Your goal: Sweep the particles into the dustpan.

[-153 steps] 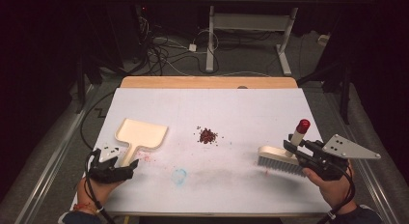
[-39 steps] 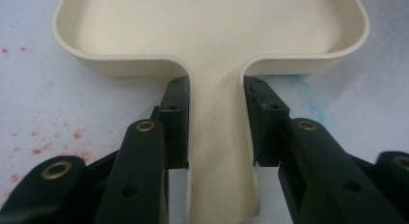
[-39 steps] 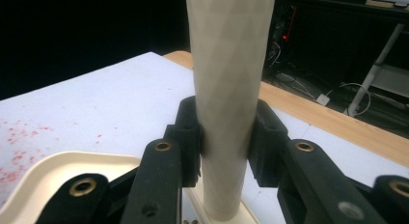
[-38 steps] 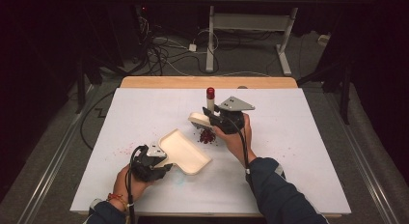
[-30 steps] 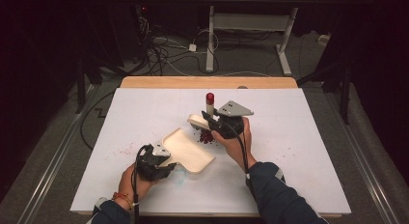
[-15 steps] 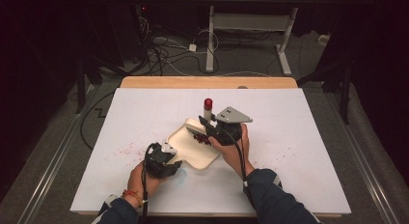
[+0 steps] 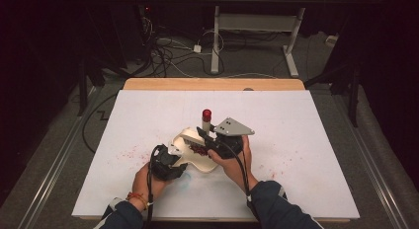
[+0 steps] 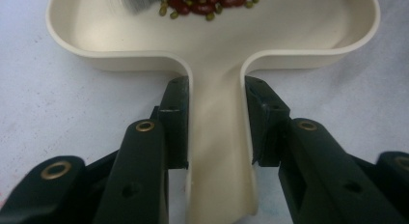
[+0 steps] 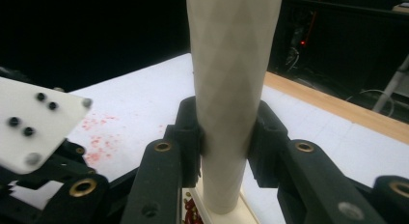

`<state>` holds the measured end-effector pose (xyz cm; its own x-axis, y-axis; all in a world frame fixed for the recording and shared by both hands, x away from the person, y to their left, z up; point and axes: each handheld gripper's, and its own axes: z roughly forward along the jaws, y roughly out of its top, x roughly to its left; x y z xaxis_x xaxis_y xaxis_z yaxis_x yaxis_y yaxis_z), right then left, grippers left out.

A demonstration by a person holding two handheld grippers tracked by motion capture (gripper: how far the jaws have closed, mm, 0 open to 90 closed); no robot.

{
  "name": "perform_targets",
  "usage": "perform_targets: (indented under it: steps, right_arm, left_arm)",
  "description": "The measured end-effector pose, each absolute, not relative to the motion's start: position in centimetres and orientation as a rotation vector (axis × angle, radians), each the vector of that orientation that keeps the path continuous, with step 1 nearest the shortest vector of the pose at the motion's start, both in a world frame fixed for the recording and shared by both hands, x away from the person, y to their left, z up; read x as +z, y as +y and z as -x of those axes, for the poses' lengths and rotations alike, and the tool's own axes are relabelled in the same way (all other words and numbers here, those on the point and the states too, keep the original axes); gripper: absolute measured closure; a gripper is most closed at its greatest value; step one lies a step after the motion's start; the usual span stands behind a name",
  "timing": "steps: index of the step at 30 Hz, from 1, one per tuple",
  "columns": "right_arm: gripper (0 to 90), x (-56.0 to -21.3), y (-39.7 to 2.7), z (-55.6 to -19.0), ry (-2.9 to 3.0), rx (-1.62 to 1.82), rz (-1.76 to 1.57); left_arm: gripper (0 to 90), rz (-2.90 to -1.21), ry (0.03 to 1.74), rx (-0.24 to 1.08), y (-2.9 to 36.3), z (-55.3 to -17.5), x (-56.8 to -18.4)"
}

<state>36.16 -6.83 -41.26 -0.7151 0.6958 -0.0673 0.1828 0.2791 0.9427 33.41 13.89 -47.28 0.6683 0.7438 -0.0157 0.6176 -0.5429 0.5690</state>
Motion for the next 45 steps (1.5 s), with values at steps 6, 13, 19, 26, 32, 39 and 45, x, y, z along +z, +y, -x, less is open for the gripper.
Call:
perform_targets:
  steps: [6,13,19,26,32,39,45]
  right_arm:
    - [70.0,-41.2,-6.6,-35.3,2.089,1.468,-0.788]
    - [70.1,-40.8,-7.0,-35.4,2.066,1.500,-0.810]
    - [70.1,-39.6,-7.9,-35.2,2.022,1.541,-0.828]
    - [70.1,-36.2,-9.7,-34.3,1.964,1.598,-0.786]
    - [70.1,-35.6,-11.9,-34.9,1.940,1.564,-0.805]
    - [70.1,-36.9,-15.2,-36.0,1.939,1.443,-0.886]
    - [70.1,-38.5,-17.6,-37.0,1.945,1.357,-0.952]
  left_arm:
    - [63.7,-2.344,1.045,0.315,13.9,-33.4,-47.4]
    - [63.6,-2.347,1.044,0.312,13.9,-33.4,-47.6]
    - [63.7,-2.349,1.042,0.304,14.0,-33.3,-47.6]
    - [63.7,-2.363,1.035,0.301,14.1,-33.1,-47.8]
    - [63.6,-2.371,1.031,0.292,14.2,-33.0,-47.9]
    - [63.6,-2.385,1.011,0.297,14.2,-32.4,-47.8]
    - [63.6,-2.398,0.983,0.275,14.9,-31.5,-47.8]
